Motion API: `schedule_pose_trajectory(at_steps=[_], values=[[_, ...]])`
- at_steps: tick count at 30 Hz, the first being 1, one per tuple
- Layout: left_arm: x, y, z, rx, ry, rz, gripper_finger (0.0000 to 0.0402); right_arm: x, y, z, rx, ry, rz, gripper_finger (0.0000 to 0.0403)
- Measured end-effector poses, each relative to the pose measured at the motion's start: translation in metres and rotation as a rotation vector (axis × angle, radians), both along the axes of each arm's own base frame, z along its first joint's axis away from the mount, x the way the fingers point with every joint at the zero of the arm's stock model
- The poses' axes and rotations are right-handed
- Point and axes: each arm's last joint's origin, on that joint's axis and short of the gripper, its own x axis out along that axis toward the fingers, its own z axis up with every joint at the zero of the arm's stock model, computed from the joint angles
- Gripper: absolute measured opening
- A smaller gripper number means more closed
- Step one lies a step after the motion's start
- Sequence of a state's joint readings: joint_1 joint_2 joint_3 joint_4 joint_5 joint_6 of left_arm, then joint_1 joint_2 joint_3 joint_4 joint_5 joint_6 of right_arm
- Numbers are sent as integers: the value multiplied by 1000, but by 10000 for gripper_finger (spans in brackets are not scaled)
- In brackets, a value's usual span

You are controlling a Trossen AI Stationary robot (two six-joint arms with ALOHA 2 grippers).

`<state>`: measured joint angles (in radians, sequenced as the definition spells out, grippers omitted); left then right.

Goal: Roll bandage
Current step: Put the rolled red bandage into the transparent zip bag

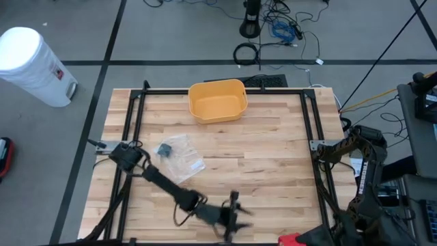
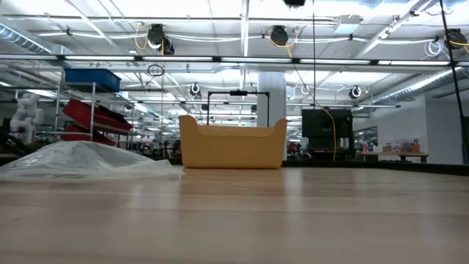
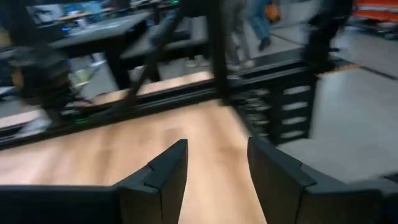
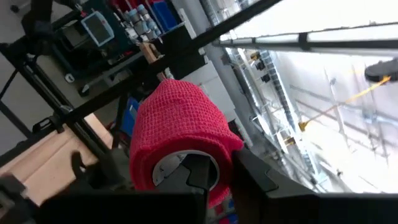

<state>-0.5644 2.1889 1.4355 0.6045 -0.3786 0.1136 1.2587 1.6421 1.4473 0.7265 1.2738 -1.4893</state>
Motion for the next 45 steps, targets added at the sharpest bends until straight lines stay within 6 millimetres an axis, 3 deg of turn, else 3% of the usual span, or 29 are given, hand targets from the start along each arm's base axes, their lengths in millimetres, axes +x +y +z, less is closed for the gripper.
schedule_pose_trajectory(at_steps=[5,10,14,18,21,24,29,32,37,41,45], values=[[23,49,-2,51,39,96,173,-6,-26,-11,65,10,-2,34],[25,72,21,122,48,127,173,-8,-69,-29,178,12,-24,34],[6,76,47,249,158,234,173,-10,-103,-41,317,-4,-39,34],[-29,66,85,232,225,239,173,-12,-129,-55,386,-13,-58,34],[-56,63,97,232,346,243,173,-11,-143,-64,412,-20,-83,34],[-81,66,88,262,509,348,173,-10,-152,-69,451,-30,-102,34],[-129,67,37,311,623,518,173,-6,-157,-70,470,-37,-122,34],[-157,65,9,250,558,592,173,-4,-157,-71,467,-38,-130,34],[-191,60,-31,162,306,644,173,-2,-157,-71,458,-44,-107,34],[-200,74,-50,98,295,684,173,-1,-157,-71,479,-52,-77,34],[-194,80,-53,-29,380,677,173,-1,-157,-71,490,-53,-68,34]])
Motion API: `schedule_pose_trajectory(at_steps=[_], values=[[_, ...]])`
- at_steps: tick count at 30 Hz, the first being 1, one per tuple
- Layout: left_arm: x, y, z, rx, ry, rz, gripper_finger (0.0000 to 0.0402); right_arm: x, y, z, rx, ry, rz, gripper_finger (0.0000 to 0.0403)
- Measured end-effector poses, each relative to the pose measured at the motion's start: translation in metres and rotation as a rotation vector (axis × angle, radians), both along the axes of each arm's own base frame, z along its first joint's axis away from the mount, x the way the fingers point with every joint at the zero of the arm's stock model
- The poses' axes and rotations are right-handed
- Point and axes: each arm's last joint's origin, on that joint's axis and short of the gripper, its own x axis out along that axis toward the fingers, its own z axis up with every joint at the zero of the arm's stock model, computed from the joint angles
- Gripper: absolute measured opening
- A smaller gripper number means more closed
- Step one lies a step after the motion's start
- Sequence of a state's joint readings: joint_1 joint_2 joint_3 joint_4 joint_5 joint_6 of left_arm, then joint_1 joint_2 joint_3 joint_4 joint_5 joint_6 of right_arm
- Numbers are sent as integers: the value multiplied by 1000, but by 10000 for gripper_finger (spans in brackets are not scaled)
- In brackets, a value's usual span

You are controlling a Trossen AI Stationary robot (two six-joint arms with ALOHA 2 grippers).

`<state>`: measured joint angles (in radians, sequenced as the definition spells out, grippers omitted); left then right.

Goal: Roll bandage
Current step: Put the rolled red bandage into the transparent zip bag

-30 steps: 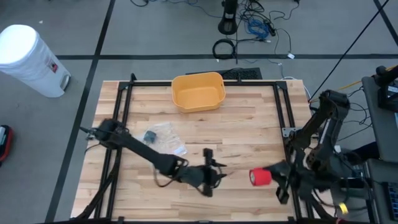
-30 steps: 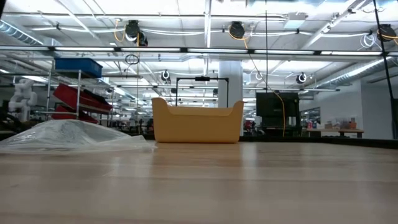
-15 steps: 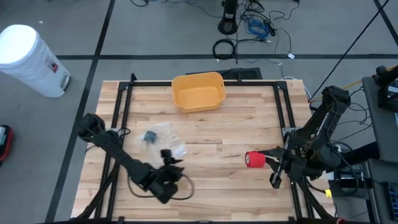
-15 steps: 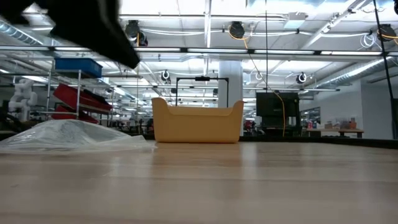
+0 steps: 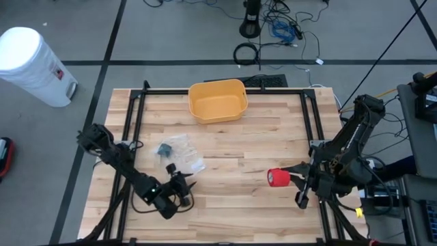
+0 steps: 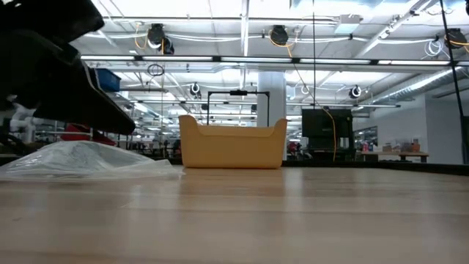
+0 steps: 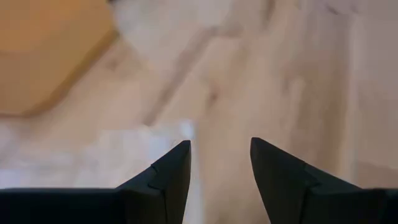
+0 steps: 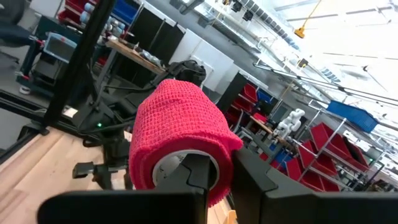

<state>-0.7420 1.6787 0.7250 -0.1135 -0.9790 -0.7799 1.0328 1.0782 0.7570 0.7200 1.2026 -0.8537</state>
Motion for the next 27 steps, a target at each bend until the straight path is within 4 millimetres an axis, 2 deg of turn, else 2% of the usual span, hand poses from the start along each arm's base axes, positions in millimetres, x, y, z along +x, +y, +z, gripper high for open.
schedule_pose_trajectory(at_steps=[4,10,19,27], values=[[8,1,3,-69,36,-19,173,0,0,0,-1,0,0,34],[5,10,-2,-24,139,-9,175,0,1,-1,-5,8,2,34],[7,17,-4,-18,185,4,221,0,1,-1,-9,8,1,34],[8,18,-18,-8,243,4,228,0,1,-1,-9,9,1,34]])
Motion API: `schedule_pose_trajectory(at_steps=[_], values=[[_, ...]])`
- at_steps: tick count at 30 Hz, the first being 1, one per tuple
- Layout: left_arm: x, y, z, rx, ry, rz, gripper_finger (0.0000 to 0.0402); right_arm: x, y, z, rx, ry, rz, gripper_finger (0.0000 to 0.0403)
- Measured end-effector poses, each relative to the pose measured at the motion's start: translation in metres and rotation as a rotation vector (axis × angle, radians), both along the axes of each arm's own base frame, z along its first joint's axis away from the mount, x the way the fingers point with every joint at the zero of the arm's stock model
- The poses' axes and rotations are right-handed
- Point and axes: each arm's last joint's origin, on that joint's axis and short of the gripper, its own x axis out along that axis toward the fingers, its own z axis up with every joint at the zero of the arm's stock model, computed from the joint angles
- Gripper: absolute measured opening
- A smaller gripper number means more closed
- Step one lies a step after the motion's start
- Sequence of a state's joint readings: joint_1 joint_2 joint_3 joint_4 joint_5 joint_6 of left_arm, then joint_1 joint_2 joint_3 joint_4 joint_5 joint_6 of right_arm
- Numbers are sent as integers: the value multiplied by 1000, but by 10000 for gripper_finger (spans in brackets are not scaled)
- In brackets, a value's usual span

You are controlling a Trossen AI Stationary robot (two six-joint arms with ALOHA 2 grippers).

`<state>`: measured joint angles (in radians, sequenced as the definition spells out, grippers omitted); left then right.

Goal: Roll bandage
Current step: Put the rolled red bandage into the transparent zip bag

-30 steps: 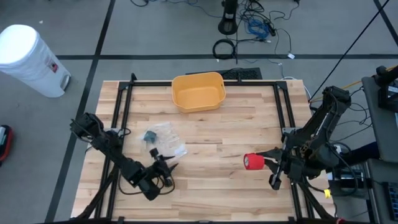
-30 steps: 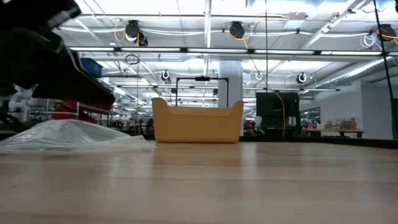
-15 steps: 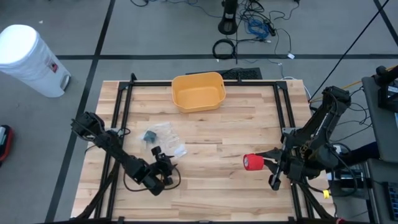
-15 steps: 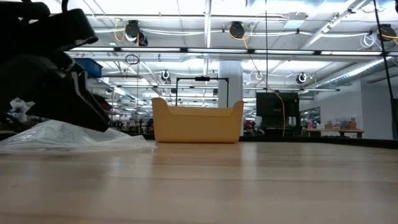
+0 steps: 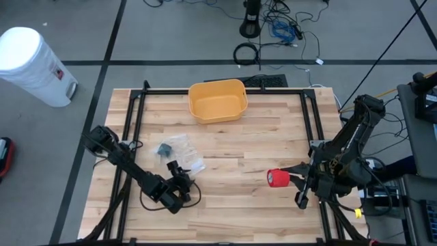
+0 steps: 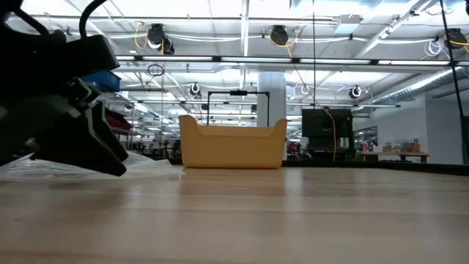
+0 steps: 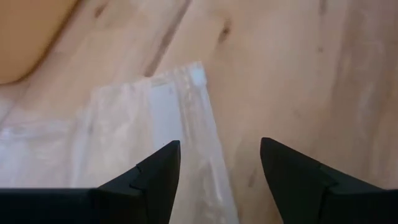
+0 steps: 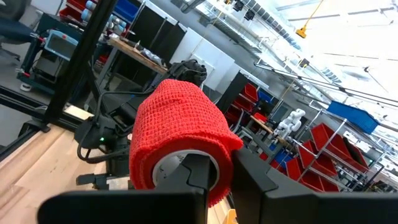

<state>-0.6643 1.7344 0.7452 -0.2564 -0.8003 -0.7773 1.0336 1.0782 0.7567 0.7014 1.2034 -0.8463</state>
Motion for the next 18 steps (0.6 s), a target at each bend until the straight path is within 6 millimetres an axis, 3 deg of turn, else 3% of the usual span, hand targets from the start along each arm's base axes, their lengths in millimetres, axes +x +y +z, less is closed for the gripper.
schedule_pose_trajectory(at_steps=[18], values=[[-2,13,-5,64,66,61,228,0,0,0,4,-1,1,34]])
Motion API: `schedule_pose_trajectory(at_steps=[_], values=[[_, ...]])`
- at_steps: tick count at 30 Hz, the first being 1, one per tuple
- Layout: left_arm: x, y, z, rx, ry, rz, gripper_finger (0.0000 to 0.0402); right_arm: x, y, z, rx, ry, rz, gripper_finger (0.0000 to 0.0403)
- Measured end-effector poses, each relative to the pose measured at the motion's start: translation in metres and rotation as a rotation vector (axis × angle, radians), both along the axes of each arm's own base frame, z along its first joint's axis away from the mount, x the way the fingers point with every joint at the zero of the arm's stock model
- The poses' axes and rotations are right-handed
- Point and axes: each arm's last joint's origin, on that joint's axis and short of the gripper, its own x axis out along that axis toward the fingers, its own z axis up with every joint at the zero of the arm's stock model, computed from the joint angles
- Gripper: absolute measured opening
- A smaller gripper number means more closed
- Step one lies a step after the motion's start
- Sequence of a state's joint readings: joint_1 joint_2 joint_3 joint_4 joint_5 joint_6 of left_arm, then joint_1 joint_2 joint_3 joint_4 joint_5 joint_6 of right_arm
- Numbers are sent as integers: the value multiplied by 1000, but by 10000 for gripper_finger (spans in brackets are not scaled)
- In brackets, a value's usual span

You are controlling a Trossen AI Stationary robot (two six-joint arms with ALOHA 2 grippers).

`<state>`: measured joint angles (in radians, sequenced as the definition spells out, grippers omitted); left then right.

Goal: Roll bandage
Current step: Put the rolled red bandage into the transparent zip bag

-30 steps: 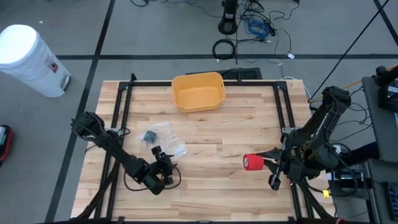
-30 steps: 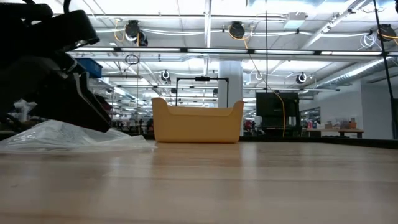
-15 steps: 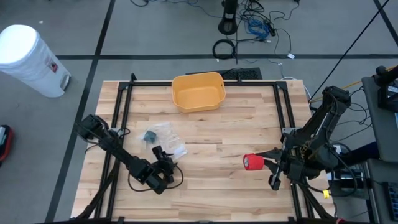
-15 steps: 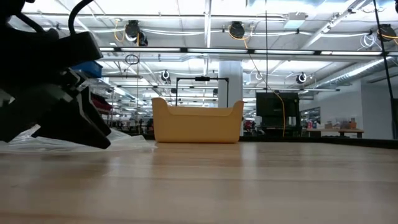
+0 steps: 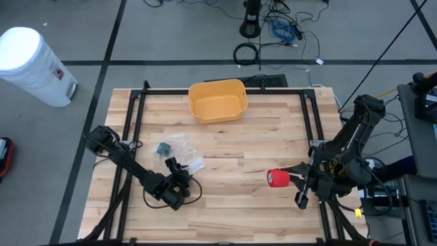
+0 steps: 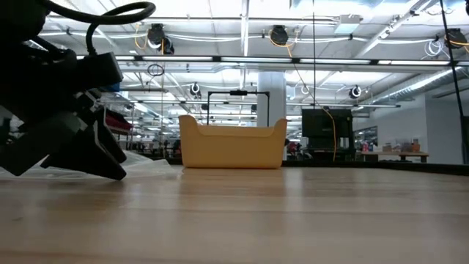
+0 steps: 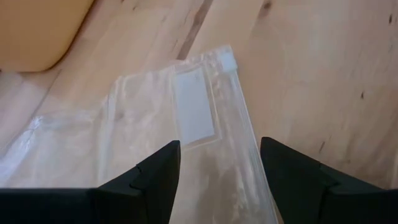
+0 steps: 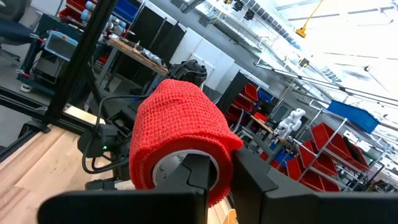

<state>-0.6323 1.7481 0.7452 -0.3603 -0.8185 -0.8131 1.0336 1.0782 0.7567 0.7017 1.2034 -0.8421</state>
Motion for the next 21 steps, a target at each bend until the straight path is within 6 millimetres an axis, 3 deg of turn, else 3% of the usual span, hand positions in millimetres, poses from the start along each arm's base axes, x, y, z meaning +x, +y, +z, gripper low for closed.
schedule_pose_trajectory(at_steps=[6,13,21], values=[[-2,2,0,36,20,-1,226,0,0,0,0,0,0,34],[-10,8,-1,68,67,51,195,0,0,0,0,0,0,34],[-5,6,14,131,117,73,158,0,0,0,1,0,0,34]])
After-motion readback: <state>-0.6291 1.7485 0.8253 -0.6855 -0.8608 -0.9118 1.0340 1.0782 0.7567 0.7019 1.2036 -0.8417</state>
